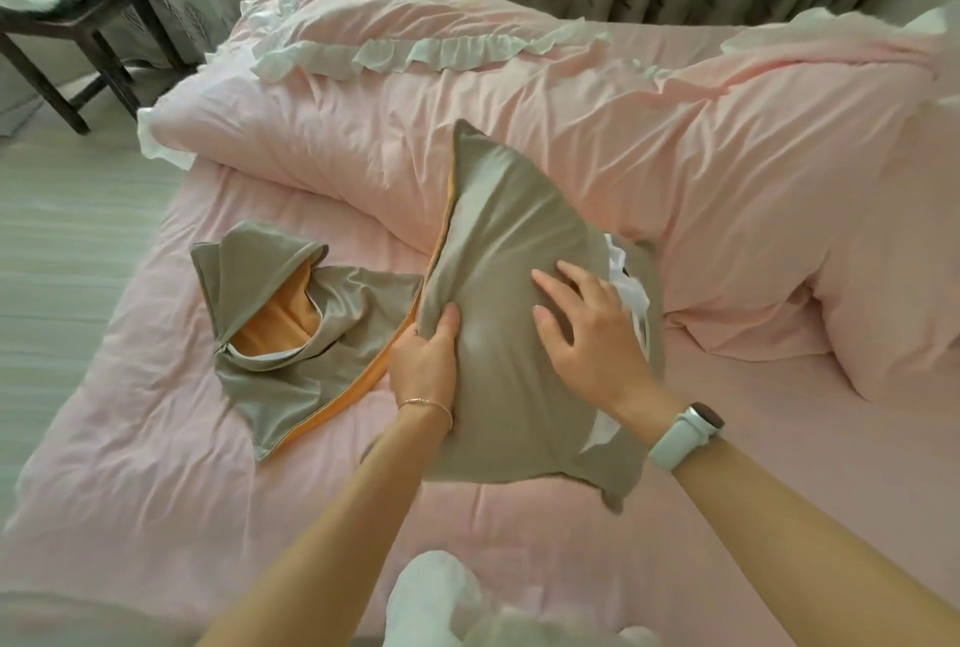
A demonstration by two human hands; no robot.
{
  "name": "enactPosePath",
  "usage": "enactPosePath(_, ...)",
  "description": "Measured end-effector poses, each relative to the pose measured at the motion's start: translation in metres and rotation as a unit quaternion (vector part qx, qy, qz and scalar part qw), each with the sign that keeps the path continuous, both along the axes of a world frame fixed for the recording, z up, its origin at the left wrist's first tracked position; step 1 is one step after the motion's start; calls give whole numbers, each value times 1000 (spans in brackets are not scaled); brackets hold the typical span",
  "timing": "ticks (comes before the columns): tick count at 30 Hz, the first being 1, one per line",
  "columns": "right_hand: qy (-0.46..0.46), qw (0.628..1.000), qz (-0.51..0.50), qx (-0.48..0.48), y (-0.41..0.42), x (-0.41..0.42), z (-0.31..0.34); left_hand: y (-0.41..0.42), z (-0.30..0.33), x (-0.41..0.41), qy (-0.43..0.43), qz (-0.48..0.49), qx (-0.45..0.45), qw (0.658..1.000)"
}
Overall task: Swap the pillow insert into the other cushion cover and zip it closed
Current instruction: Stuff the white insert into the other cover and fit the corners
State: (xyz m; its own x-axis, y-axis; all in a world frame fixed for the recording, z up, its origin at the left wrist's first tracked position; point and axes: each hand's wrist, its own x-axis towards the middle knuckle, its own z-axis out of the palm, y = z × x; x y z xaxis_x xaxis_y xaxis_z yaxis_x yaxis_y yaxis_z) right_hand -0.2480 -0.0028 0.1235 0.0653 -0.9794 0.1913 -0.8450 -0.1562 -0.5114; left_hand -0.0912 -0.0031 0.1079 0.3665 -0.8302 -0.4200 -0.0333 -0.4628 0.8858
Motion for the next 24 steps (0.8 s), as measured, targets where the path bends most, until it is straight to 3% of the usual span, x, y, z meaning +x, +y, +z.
enactPosePath(2, 40, 993, 7, 109, -1, 0, -5, 4, -9, -3, 65, -79, 38, 994)
enactPosePath(4, 118, 980, 2, 161, 2, -7, -13, 2, -17, -1, 80, -192, 151, 966)
enactPosePath(7, 161, 985, 13, 61, 26, 0, -26, 6, -33, 0, 55, -313, 296, 901)
enactPosePath(9, 137, 990, 9, 44, 49, 9, -34, 11, -46, -4, 59, -325, 328, 885)
enactPosePath(12, 135, 981, -5, 136, 71, 12, -54, 8, -56, -6, 70, -309, 319, 893)
enactPosePath(15, 137, 962, -15, 236, 81, 14, -77, -6, -49, -9, 31, -357, 324, 876)
enactPosePath(21, 105, 980, -66, 154, 68, 20, -85, -24, -39, -21, -24, -443, 293, 847)
enactPosePath(24, 1, 984, -60, 169, 64, 13, -66, -26, -35, -14, -99, -516, 217, 823)
